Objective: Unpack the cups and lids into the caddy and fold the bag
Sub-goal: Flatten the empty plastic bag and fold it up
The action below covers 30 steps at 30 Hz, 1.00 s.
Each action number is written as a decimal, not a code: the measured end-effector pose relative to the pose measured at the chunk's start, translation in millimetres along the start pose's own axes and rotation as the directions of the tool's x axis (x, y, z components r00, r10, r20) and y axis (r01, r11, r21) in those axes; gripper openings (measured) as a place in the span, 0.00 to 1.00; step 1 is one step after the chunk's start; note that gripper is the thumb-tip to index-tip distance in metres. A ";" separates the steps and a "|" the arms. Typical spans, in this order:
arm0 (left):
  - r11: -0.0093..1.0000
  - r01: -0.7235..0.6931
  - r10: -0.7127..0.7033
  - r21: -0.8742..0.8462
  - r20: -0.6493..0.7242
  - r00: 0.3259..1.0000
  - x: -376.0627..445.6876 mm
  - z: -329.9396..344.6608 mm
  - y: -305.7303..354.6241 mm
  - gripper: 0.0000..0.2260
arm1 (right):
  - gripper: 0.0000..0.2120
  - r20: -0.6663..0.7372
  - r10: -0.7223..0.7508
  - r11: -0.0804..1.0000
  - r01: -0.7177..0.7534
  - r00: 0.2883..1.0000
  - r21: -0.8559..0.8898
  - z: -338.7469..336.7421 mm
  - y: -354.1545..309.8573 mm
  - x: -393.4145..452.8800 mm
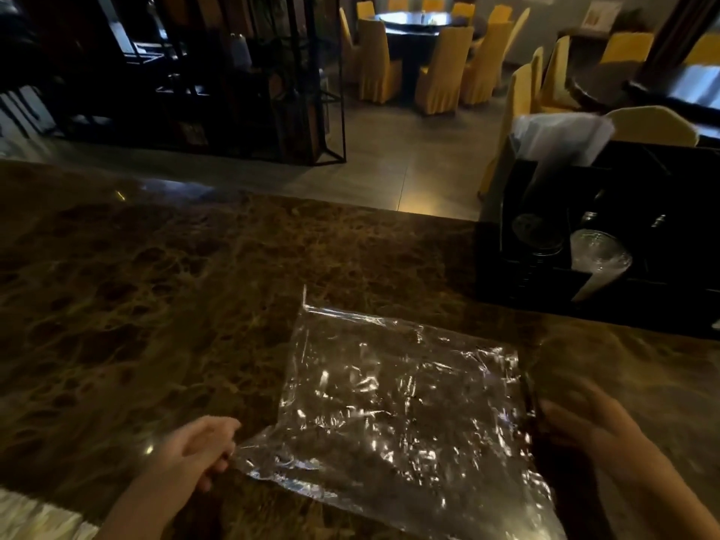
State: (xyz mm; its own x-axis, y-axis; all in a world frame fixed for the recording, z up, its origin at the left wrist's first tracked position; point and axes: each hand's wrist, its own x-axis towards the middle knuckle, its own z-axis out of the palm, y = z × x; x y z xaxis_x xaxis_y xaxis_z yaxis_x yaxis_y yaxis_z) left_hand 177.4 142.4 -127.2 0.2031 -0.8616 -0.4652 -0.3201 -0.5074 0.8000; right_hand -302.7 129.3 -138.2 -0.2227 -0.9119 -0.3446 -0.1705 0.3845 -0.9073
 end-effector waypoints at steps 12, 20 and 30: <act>0.992 -0.030 0.050 -0.124 0.168 0.984 126.1 57.8 111.0 0.21 | 0.21 -0.030 -0.229 0.919 0.206 0.973 -0.336 29.4 -33.1 65.4; 0.990 -0.007 0.035 -0.143 0.194 0.980 144.3 67.2 119.9 0.12 | 0.12 -0.151 -0.266 0.944 0.226 0.952 -0.241 22.8 -11.9 75.0; 0.993 0.034 0.017 -0.114 0.425 0.905 122.6 69.9 116.6 0.31 | 0.09 -0.297 -0.210 0.977 0.214 0.932 -0.019 19.1 1.2 84.1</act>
State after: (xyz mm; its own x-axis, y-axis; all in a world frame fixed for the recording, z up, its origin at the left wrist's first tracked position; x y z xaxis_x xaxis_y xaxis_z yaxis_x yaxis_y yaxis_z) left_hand 100.3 -23.4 -117.4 -0.2147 -0.7945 -0.5680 -0.2053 -0.5319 0.8216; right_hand -303.3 50.3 -172.9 -0.4564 -0.8878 -0.0592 -0.2326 0.1832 -0.9552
